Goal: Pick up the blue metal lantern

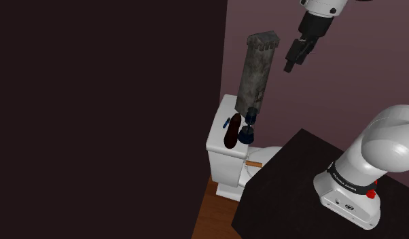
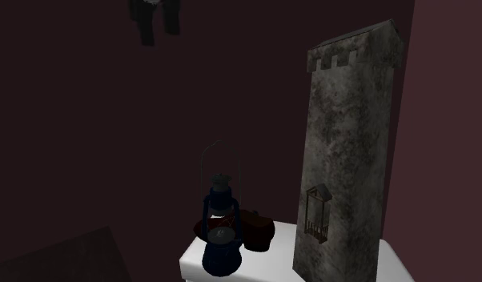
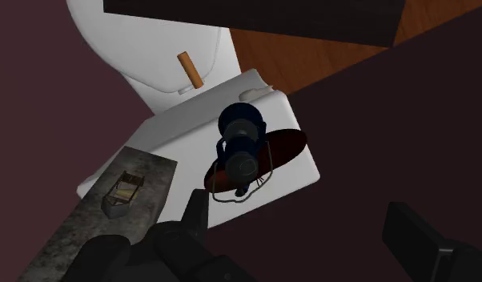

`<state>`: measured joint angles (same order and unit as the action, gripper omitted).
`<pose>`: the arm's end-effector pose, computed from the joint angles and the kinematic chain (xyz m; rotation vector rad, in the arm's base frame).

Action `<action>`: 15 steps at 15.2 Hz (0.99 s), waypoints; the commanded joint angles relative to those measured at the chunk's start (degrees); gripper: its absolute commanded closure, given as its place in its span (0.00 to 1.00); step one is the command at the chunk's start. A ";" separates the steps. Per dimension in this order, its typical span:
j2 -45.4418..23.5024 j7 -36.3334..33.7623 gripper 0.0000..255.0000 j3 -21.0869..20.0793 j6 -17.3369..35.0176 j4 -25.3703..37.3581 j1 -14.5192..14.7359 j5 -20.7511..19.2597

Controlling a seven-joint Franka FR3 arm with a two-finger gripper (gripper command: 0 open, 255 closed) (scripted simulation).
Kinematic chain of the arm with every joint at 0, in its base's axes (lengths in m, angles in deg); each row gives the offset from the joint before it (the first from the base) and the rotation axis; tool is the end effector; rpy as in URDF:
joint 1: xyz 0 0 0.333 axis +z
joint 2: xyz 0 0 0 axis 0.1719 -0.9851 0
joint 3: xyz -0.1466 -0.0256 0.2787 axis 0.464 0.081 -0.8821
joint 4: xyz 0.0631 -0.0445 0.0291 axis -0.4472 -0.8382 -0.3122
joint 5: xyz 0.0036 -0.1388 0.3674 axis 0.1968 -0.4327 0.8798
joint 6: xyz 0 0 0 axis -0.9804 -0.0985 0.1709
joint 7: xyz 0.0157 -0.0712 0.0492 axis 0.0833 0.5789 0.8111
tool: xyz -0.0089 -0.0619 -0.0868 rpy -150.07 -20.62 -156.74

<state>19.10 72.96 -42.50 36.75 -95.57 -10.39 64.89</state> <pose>0.3095 0.0085 0.5774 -3.1036 -0.0799 -0.1576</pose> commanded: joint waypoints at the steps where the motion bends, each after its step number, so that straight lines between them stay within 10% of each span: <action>1: 0.00 0.00 0.00 0.00 0.00 0.00 0.00 0.00; 15: -11.51 26.28 0.00 11.21 39.71 -20.47 6.47 -1.73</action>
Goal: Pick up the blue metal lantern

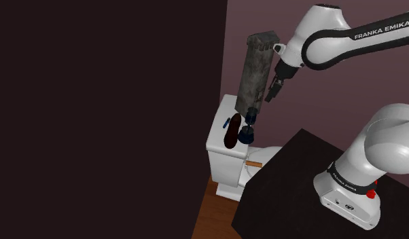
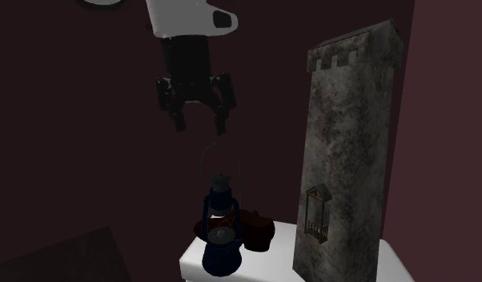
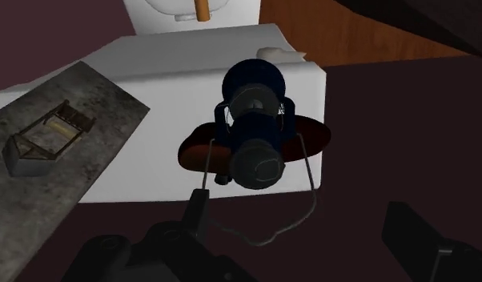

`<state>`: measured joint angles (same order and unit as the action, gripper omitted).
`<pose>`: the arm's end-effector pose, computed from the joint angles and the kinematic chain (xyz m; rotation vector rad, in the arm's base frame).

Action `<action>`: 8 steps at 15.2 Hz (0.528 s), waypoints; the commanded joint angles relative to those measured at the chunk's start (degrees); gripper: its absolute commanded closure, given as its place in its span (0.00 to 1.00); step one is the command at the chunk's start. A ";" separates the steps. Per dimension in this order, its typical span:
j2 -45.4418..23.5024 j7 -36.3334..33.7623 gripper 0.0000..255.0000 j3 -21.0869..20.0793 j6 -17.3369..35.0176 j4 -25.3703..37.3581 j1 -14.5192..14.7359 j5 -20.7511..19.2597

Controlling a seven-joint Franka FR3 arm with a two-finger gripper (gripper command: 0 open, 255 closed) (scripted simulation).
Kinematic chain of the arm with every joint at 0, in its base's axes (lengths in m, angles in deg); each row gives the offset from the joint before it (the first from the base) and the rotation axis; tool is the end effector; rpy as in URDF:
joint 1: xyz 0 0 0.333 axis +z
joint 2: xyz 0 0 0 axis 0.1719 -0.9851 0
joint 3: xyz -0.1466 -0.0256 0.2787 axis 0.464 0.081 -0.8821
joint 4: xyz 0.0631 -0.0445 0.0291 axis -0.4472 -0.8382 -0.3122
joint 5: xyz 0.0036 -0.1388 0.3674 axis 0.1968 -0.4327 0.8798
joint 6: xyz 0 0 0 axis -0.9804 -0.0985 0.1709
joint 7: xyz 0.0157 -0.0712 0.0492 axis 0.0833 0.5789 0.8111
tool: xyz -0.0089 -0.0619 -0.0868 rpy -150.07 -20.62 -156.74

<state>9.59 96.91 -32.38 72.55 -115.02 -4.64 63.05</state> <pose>0.3523 -0.0202 0.4167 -3.0019 -0.6319 -0.3605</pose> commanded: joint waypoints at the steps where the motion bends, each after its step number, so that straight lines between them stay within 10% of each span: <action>1: -4.13 4.61 0.00 2.26 7.07 -1.54 1.62 0.44; 8: -15.65 15.70 0.00 8.86 21.78 -2.96 7.97 4.86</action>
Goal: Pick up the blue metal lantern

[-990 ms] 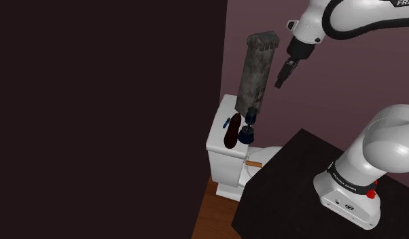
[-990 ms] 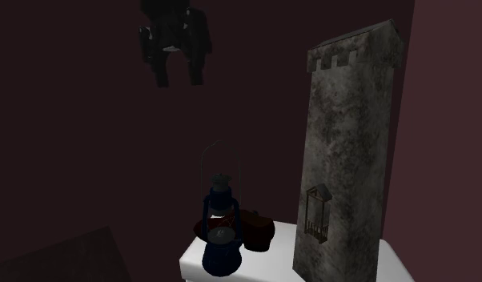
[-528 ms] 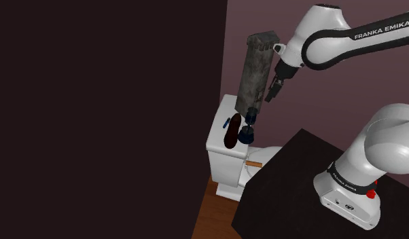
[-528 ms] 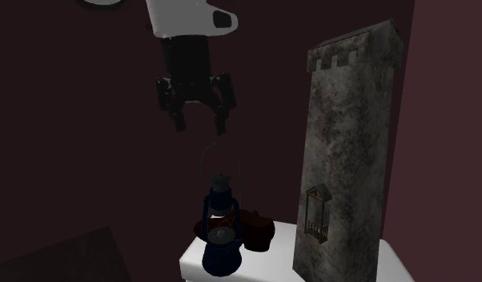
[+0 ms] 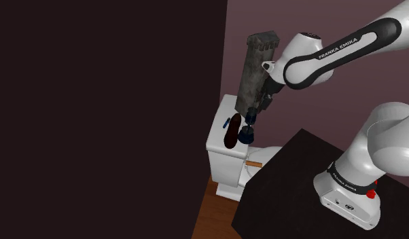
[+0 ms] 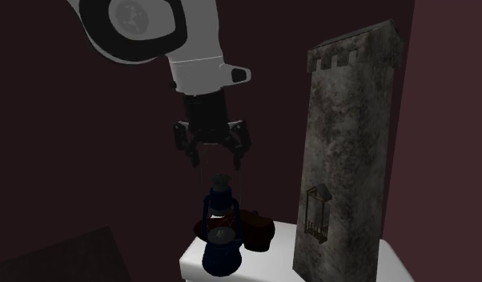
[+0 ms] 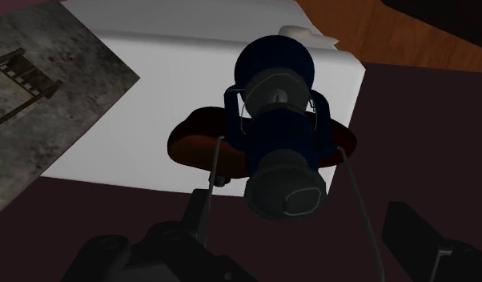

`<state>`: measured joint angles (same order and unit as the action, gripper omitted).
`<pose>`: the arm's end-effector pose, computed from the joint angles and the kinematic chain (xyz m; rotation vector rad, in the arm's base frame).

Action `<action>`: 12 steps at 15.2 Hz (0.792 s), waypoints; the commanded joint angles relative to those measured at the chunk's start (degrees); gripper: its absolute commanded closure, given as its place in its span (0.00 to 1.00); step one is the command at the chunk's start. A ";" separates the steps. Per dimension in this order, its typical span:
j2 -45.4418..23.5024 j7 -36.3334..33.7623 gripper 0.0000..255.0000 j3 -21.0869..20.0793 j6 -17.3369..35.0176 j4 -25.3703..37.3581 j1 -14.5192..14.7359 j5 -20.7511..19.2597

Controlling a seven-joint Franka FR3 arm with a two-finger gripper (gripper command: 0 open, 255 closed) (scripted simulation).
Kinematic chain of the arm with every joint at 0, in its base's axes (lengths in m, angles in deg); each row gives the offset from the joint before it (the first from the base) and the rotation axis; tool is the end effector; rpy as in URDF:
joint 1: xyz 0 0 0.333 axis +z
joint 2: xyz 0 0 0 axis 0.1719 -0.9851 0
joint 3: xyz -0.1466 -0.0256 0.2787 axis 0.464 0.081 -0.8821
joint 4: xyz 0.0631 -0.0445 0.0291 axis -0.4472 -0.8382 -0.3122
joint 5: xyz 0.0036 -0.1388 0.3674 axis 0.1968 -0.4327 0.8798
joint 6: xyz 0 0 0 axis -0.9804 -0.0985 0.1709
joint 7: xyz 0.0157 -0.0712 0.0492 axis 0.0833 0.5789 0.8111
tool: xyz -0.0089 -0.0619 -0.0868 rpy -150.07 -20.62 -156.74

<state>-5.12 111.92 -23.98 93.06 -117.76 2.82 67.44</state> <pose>0.3805 -0.0268 0.3356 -2.9242 -0.8680 -0.4563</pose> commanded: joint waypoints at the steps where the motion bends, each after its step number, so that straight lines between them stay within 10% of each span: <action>1: -1.76 1.17 0.00 0.84 2.33 -0.45 0.96 0.98; 6: -4.87 3.28 0.00 2.53 6.14 -1.16 3.03 3.30; 7: -4.87 3.40 1.00 2.62 6.21 -1.23 3.02 3.32; 12: -4.78 3.31 1.00 2.55 6.16 -1.27 2.96 3.25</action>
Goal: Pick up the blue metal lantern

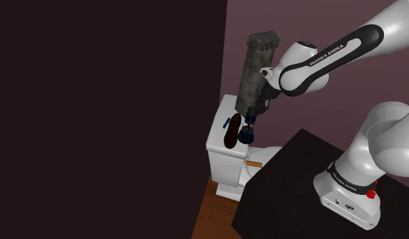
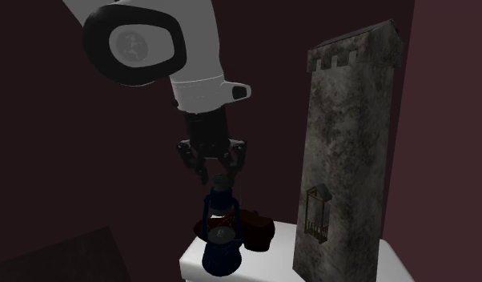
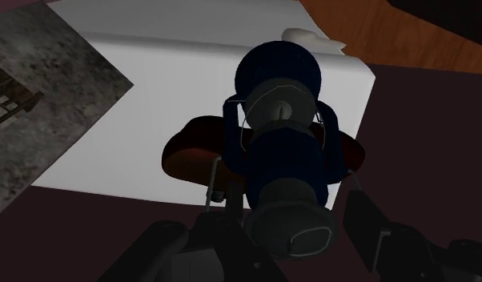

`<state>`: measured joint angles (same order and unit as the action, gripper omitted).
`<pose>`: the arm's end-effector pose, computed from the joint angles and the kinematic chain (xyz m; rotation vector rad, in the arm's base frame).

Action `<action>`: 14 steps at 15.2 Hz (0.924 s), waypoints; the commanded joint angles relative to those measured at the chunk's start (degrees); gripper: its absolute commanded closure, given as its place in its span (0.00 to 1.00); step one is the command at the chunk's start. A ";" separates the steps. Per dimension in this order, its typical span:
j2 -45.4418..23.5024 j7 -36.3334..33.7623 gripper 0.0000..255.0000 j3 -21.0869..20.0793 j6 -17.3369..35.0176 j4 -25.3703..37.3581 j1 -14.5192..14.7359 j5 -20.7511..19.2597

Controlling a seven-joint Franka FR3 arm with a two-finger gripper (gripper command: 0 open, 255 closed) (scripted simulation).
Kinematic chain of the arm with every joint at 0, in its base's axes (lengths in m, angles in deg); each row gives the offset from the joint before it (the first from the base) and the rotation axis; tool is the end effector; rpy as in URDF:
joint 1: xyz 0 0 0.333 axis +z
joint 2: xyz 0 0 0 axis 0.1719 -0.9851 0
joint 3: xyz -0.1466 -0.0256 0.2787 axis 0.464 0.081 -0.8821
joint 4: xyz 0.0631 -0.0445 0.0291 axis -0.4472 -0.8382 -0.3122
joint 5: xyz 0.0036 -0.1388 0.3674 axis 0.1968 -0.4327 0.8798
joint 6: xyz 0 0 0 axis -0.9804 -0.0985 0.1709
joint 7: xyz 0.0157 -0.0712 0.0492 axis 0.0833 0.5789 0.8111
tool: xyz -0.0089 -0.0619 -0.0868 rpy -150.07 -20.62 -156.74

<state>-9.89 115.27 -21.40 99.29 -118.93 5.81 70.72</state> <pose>0.3811 -0.0275 0.3067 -2.9241 -0.8734 -0.4643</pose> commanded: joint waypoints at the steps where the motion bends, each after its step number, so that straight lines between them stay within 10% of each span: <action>1: -0.04 -0.02 1.00 -0.01 -0.04 -0.11 -0.01 -0.01; 14: 7.90 -4.73 1.00 -3.79 -10.61 2.57 -4.31 -4.80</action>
<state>-2.70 110.91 -24.89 89.62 -116.62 1.78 66.24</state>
